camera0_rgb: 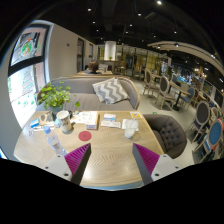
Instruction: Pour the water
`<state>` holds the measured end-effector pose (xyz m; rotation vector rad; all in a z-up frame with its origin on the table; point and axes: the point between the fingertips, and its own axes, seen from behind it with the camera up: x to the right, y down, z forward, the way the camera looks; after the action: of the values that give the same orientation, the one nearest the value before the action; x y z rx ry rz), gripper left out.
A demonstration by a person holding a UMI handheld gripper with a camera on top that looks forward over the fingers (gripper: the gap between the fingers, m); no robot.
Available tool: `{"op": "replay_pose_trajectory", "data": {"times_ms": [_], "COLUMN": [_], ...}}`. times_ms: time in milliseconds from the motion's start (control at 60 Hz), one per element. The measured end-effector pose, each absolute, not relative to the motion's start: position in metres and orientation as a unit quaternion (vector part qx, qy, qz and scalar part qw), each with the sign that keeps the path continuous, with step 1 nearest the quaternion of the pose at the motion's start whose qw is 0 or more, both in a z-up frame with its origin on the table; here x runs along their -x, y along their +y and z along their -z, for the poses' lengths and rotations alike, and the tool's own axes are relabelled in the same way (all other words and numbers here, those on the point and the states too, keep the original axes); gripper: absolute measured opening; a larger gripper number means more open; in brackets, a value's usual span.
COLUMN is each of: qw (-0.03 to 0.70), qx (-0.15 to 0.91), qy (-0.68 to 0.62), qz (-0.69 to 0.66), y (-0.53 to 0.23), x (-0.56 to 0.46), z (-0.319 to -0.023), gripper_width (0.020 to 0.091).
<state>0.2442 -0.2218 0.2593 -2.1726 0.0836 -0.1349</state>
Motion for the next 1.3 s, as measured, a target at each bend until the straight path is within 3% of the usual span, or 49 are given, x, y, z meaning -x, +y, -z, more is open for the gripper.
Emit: {"op": "replay_pose_trajectory", "data": {"times_ms": [150,467,667,917,1000,1167,1300], "qw": [0.455,0.445,0.464,0.484,0.493,0.512,0.522], "qx": [0.887,0.895,0.885,0.874,0.870,0.859,0.853], "qy": [0.037,0.012,-0.004,0.021,0.023,0.012,0.017], "qz": [0.059,0.003,-0.043,-0.029,-0.025,-0.008,0.006], "y": [-0.229,-0.226,-0.187,-0.114,-0.097,-0.076,-0.069], "x": [-0.226,-0.080,-0.002,0.022,0.024,0.028,0.028], "z": [-0.245,-0.160,-0.123,-0.080,-0.073,-0.068,-0.070], "gripper_width": [0.0851,0.0850,0.0857,0.0851,0.0782,0.0501,0.0430]}}
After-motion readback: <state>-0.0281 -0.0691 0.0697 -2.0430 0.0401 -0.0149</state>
